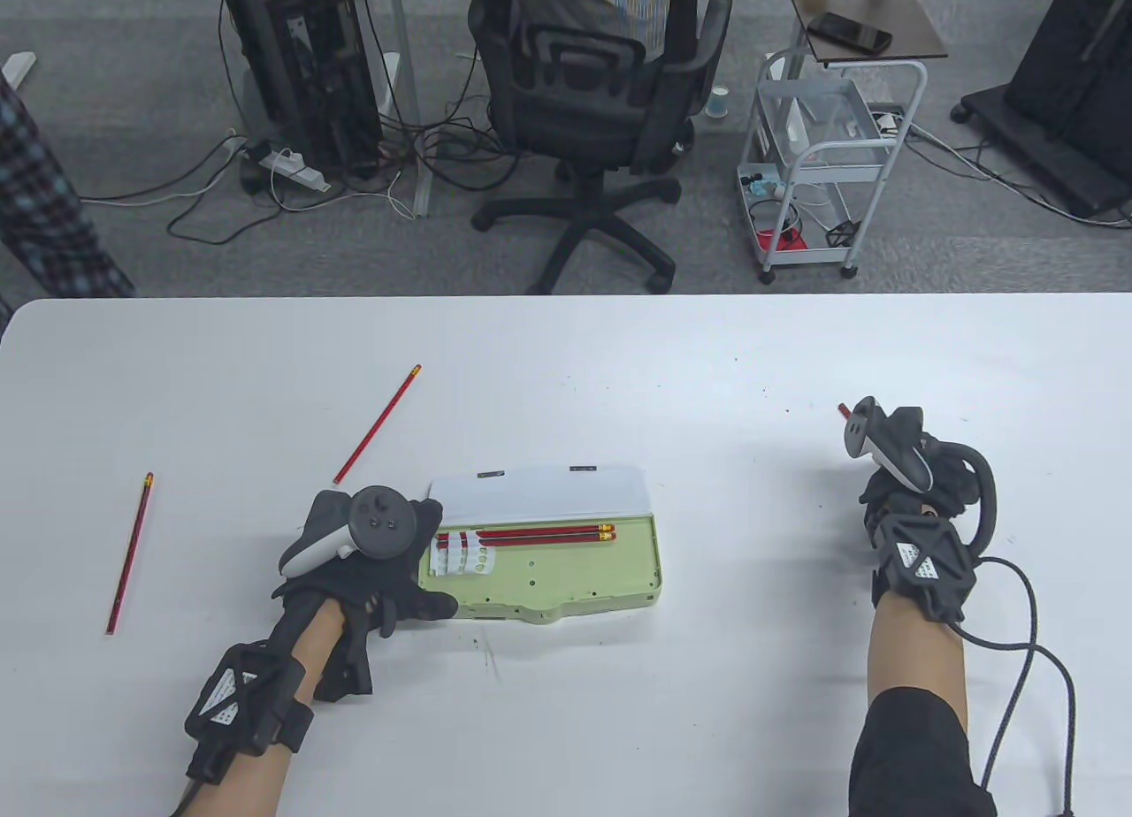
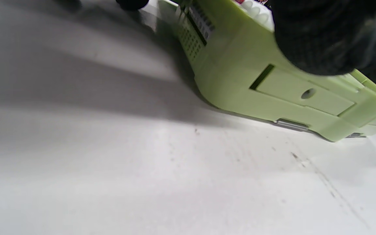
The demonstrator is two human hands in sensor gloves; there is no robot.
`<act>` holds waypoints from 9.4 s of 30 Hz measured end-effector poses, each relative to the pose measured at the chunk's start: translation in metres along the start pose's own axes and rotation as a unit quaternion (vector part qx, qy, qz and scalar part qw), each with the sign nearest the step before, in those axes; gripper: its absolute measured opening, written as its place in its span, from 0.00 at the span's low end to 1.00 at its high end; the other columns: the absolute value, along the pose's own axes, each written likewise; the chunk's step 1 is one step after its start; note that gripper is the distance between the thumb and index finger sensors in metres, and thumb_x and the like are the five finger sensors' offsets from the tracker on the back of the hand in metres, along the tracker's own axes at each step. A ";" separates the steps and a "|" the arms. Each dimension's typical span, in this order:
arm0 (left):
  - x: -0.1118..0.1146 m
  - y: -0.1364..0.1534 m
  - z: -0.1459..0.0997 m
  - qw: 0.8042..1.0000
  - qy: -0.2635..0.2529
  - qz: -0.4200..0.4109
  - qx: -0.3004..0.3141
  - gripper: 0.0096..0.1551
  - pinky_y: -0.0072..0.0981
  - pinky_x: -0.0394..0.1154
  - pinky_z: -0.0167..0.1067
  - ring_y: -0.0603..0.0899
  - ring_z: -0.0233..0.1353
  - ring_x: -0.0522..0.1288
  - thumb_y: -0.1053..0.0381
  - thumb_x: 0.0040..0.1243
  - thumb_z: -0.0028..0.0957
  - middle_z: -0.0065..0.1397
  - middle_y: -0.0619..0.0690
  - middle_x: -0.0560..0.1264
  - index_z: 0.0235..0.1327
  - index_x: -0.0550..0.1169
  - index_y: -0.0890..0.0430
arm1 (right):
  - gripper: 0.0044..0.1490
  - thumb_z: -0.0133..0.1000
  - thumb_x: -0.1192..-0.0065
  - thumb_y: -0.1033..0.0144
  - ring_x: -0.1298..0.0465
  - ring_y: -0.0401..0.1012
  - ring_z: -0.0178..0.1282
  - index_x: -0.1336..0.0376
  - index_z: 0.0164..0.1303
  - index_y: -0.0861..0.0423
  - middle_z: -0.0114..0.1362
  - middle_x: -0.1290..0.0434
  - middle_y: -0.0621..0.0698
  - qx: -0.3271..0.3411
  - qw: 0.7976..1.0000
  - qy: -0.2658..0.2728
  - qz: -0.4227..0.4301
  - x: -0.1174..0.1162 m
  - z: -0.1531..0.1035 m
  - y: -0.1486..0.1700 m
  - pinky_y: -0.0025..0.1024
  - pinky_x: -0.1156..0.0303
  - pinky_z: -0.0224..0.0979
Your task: Organize multifunction pencil case
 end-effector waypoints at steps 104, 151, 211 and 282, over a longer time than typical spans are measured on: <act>0.001 -0.001 0.000 1.000 -0.004 0.006 0.003 0.72 0.78 0.52 0.72 0.69 0.87 0.50 0.31 0.65 0.37 0.87 0.62 0.41 0.80 0.38 0.54 | 0.27 0.54 0.35 0.63 0.22 0.54 0.63 0.33 0.64 0.54 0.64 0.25 0.55 0.428 0.865 0.252 0.066 0.078 -0.268 -0.205 0.54 0.25 0.69; 0.002 -0.001 0.000 1.000 -0.004 0.006 0.003 0.72 0.78 0.52 0.71 0.69 0.87 0.50 0.31 0.65 0.37 0.87 0.62 0.41 0.80 0.38 0.54 | 0.41 0.58 0.43 0.55 0.32 0.67 0.74 0.42 0.77 0.64 0.77 0.36 0.69 0.283 0.935 0.188 0.101 0.061 -0.232 -0.179 0.66 0.35 0.74; -0.087 0.019 -0.045 0.976 -0.194 -0.060 -0.074 0.38 0.69 0.71 0.63 0.69 0.68 0.78 0.42 0.66 0.49 0.72 0.60 0.79 0.71 0.73 0.56 | 0.62 0.54 0.51 0.40 0.52 0.72 0.82 0.64 0.84 0.69 0.84 0.59 0.74 0.427 0.876 -0.048 0.216 0.033 -0.209 -0.157 0.70 0.51 0.77; -0.053 -0.032 -0.053 0.949 -0.263 0.132 -0.113 0.25 0.65 0.73 0.63 0.60 0.61 0.81 0.55 0.50 0.52 0.65 0.54 0.78 0.64 0.70 0.49 | 0.61 0.55 0.54 0.39 0.51 0.73 0.81 0.64 0.84 0.68 0.84 0.58 0.75 0.419 0.889 -0.040 0.180 0.034 -0.214 -0.160 0.72 0.50 0.77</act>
Point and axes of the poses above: the tracker on the back of each hand, its own y axis roughly to the little-finger side, its own z axis roughly from the wrist to the fingertips, x = y × z, the point moved 2 cm from there along z, roughly from the wrist to the fingertips
